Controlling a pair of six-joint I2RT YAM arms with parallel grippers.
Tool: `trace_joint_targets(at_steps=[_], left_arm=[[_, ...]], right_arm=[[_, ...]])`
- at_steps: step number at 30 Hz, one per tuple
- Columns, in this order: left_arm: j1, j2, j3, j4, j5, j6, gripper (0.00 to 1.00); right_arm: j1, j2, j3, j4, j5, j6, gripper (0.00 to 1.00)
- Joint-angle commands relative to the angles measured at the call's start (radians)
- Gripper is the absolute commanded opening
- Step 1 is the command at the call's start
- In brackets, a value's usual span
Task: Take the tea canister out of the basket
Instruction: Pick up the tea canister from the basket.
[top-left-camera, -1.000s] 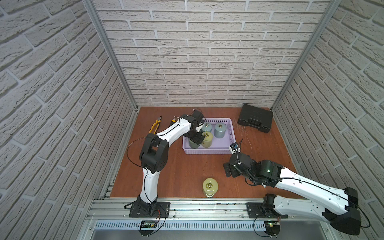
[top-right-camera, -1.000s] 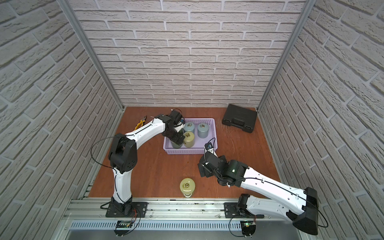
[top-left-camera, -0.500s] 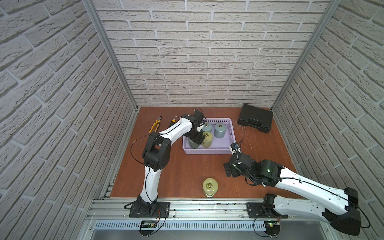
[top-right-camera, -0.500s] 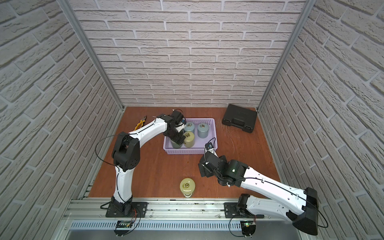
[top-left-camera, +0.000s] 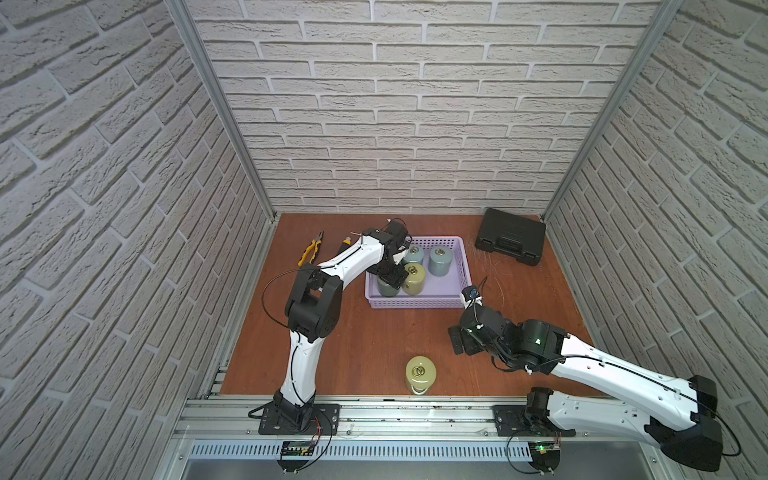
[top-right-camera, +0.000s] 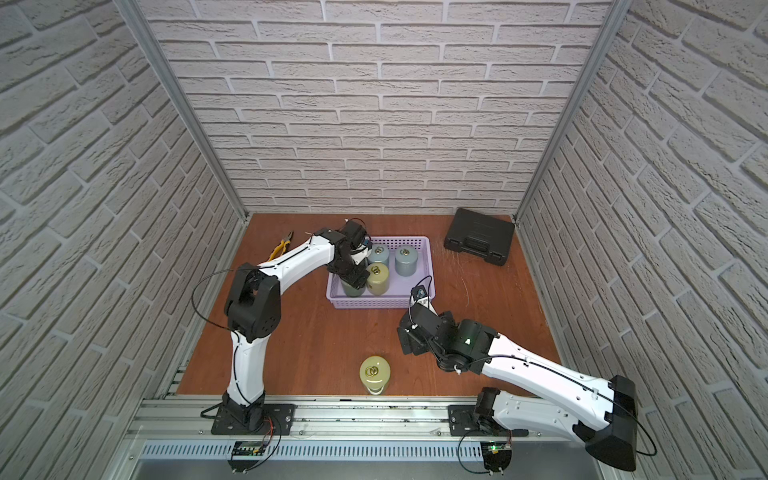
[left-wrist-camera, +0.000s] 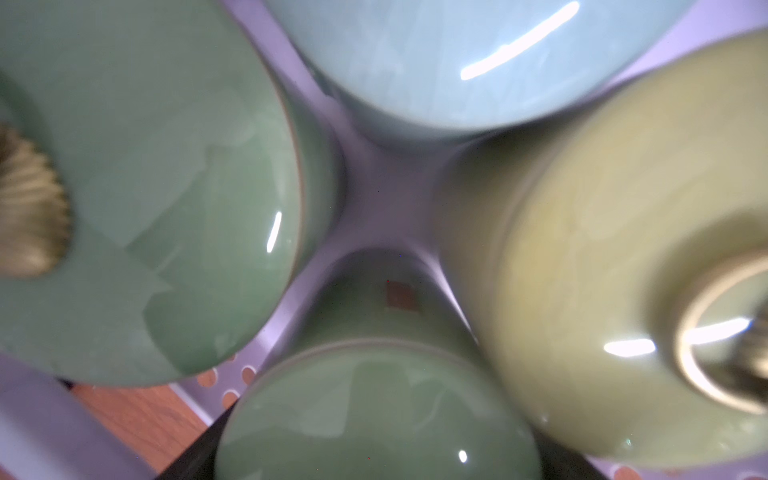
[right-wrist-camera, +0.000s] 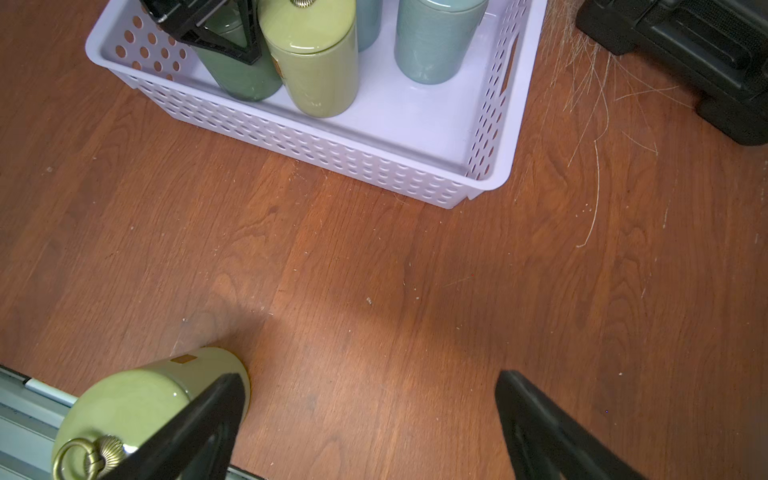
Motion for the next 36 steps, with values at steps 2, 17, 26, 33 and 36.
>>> trace_joint_targets(at_steps=[2,17,26,33,36], left_arm=[[0.002,-0.051,0.018,-0.020,-0.011,-0.031,0.63],[-0.007,-0.168,0.121,-0.142,-0.055,-0.079,0.60],[-0.040,-0.283,0.098,-0.223,-0.082,-0.124,0.59],[-0.071,-0.417,0.012,-0.285,-0.078,-0.158,0.59],[-0.093,-0.497,-0.050,-0.284,-0.079,-0.184,0.58]], right_arm=[[-0.009,-0.002,0.001,0.010,0.017,0.011,0.99],[-0.010,-0.013,0.011,-0.016,0.043,0.015,0.99],[-0.010,-0.015,0.007,-0.015,0.063,0.027,0.99],[-0.013,-0.011,0.035,-0.027,0.063,0.057,0.99],[-0.016,-0.017,0.043,-0.028,0.068,0.061,0.99]])
